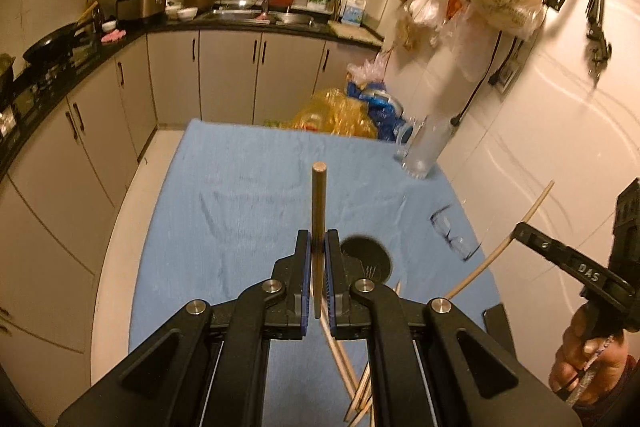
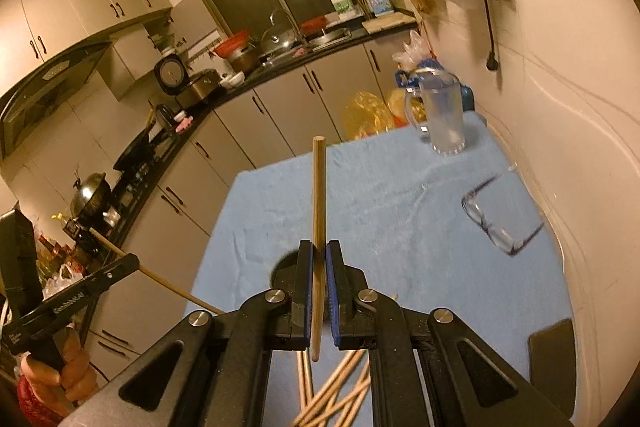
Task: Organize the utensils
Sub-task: 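Lift the chopstick with the right gripper and carry it over the holder, then lower the chopstick into the grey holder and open the right gripper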
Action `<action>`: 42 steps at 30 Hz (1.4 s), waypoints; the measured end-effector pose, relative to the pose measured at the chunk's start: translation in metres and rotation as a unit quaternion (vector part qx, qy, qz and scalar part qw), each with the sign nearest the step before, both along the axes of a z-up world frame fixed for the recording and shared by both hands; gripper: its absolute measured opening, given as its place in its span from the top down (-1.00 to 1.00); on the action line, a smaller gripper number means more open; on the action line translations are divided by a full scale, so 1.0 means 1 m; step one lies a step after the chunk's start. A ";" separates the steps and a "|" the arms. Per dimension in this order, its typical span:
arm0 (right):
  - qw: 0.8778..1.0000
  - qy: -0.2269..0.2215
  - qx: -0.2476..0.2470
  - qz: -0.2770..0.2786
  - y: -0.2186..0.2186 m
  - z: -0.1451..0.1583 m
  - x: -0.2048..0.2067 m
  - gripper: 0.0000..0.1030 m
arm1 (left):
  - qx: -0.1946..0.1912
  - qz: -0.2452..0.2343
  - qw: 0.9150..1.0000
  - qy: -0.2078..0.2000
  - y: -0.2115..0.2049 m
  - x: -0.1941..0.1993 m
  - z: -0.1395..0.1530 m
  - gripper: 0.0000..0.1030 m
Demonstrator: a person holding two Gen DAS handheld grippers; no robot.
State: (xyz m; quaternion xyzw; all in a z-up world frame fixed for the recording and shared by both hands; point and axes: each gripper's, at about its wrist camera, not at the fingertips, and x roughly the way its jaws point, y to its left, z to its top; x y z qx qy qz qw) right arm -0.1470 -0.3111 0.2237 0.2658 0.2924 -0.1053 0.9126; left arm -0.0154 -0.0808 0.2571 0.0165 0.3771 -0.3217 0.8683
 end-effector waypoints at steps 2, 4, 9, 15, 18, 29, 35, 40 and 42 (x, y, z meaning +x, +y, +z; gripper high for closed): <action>1.000 -0.007 0.003 0.001 -0.002 0.008 0.007 0.87 | -0.010 -0.002 1.000 -0.004 -0.002 0.005 0.011 0.88; 1.000 -0.014 -0.002 0.001 -0.004 0.017 0.015 0.87 | -0.018 -0.003 1.000 -0.008 -0.007 0.010 0.022 0.88; 1.000 -0.027 -0.010 -0.009 -0.015 0.033 0.037 0.87 | -0.028 -0.017 0.999 -0.011 -0.029 0.017 0.036 0.88; 1.000 -0.004 -0.009 -0.011 -0.023 0.023 0.071 0.87 | -0.019 -0.028 0.999 0.012 -0.064 0.031 0.021 0.88; 1.000 0.011 -0.001 -0.009 -0.026 0.009 0.085 0.87 | -0.011 -0.026 0.999 0.028 -0.075 0.040 0.004 0.88; 0.995 0.093 0.034 0.010 -0.031 -0.056 0.122 0.87 | 0.033 -0.026 0.994 0.104 -0.098 0.068 -0.065 0.88; 0.992 0.117 0.048 0.017 -0.031 -0.075 0.134 0.86 | 0.041 -0.021 0.993 0.112 -0.100 0.080 -0.080 0.88; 0.992 0.119 0.047 0.020 -0.031 -0.076 0.137 0.85 | 0.034 -0.024 0.994 0.103 -0.097 0.081 -0.078 0.64; 0.992 0.116 0.044 0.017 -0.031 -0.072 0.136 0.84 | 0.030 -0.022 0.995 0.093 -0.094 0.080 -0.074 0.52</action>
